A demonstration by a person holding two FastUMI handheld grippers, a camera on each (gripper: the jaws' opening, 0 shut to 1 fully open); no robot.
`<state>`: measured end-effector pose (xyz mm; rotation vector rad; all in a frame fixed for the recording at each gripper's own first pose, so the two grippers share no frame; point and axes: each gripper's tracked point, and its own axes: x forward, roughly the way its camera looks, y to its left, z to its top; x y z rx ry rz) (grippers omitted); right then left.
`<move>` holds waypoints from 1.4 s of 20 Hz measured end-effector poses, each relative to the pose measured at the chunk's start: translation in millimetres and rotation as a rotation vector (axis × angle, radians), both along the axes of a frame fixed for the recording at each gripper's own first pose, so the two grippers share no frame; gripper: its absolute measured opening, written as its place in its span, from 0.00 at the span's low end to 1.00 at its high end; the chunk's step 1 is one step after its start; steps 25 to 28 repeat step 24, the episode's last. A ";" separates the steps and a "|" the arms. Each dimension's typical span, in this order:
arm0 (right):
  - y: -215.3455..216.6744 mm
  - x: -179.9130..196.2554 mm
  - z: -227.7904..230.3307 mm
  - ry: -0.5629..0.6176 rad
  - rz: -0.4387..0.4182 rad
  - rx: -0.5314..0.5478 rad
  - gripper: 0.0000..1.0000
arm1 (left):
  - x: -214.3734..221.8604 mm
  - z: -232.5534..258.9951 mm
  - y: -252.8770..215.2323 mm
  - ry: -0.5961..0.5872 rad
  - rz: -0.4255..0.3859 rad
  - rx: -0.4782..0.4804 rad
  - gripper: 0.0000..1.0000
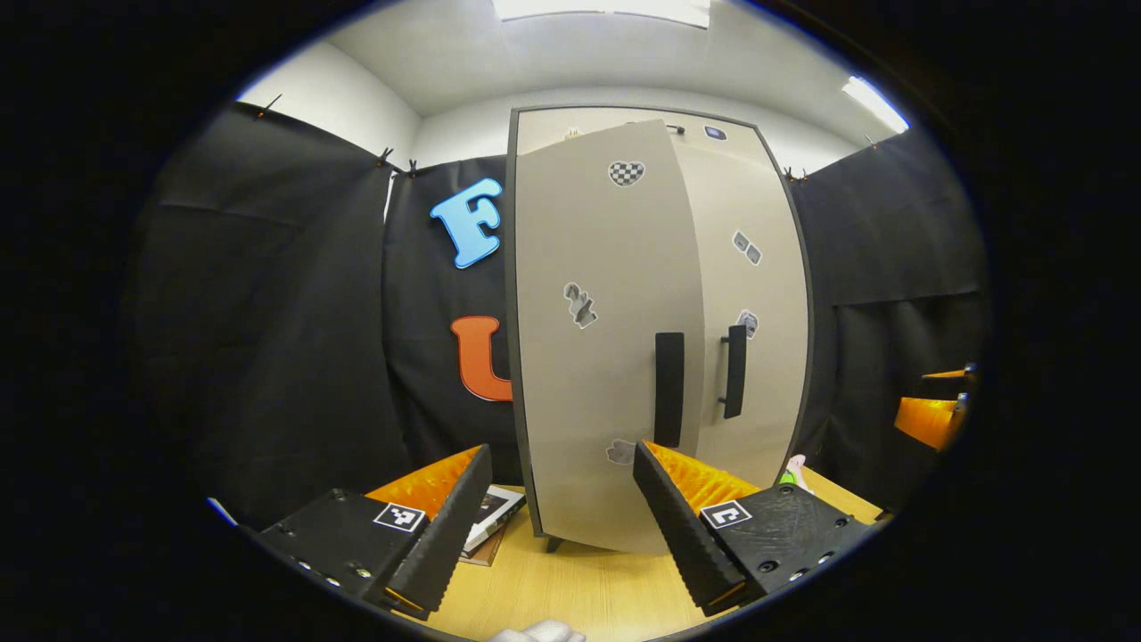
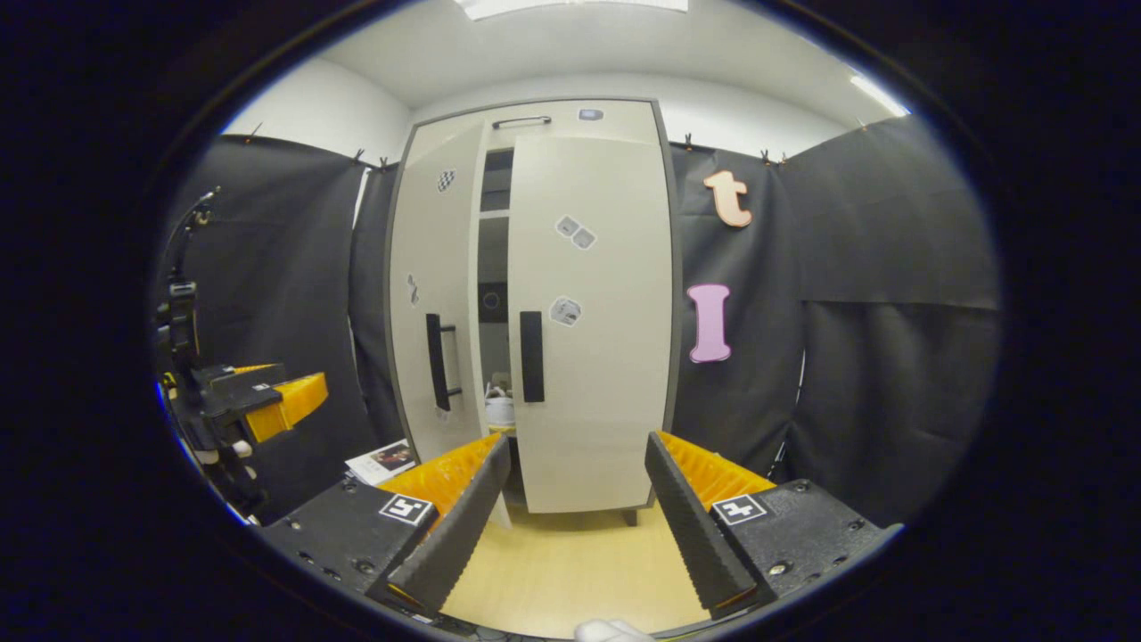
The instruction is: Grab one shoe with the right hand and put it into the shoe cabinet, grab the other shoe with the left hand and put it into the shoe cabinet; then close the right door with the right hand and the left door with the left hand.
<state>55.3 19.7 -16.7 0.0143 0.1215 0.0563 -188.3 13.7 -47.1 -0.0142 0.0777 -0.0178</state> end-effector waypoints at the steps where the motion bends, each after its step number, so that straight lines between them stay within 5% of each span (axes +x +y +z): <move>1: 0.3 -2.2 2.2 -0.005 -0.003 0.000 0.99 | -7.8 3.9 1.0 -0.010 0.000 -0.004 1.00; 11: 2.6 -38.4 7.3 -0.028 -0.032 0.020 0.98 | -69.1 0.4 15.3 0.013 0.030 0.029 0.96; 28: -5.8 -45.9 7.1 -0.027 -0.046 0.005 0.99 | -81.0 12.2 7.8 0.006 0.012 0.027 0.96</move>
